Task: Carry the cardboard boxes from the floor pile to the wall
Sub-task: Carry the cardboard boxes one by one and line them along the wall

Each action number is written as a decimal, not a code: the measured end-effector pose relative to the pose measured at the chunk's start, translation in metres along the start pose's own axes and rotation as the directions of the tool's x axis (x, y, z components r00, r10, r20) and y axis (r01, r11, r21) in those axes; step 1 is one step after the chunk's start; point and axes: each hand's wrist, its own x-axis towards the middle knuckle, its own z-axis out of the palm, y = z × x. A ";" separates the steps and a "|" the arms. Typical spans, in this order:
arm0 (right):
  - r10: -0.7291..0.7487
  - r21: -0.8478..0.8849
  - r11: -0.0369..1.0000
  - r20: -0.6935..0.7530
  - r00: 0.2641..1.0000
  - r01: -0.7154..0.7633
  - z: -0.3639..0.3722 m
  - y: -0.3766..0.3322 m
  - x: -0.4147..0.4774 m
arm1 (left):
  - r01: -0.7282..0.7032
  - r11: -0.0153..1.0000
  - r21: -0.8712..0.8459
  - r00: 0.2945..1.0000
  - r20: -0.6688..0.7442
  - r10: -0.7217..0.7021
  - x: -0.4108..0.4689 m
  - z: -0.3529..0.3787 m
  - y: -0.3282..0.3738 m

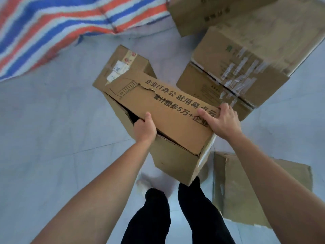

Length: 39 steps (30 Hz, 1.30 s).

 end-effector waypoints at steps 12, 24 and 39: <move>-0.457 0.074 0.885 -0.049 0.888 0.459 0.008 -0.187 -0.204 | -0.085 0.934 -0.346 0.984 -0.179 0.024 -0.085 -0.271 -0.040; -0.813 0.010 0.572 0.143 0.565 0.821 0.174 -0.425 -0.499 | -0.257 0.533 -0.806 0.914 -0.382 -0.137 -0.149 -0.620 -0.244; -0.897 0.185 0.159 0.437 0.064 0.970 0.470 -0.731 -0.596 | -0.309 0.241 -0.920 0.772 -0.391 -0.500 0.003 -0.911 -0.402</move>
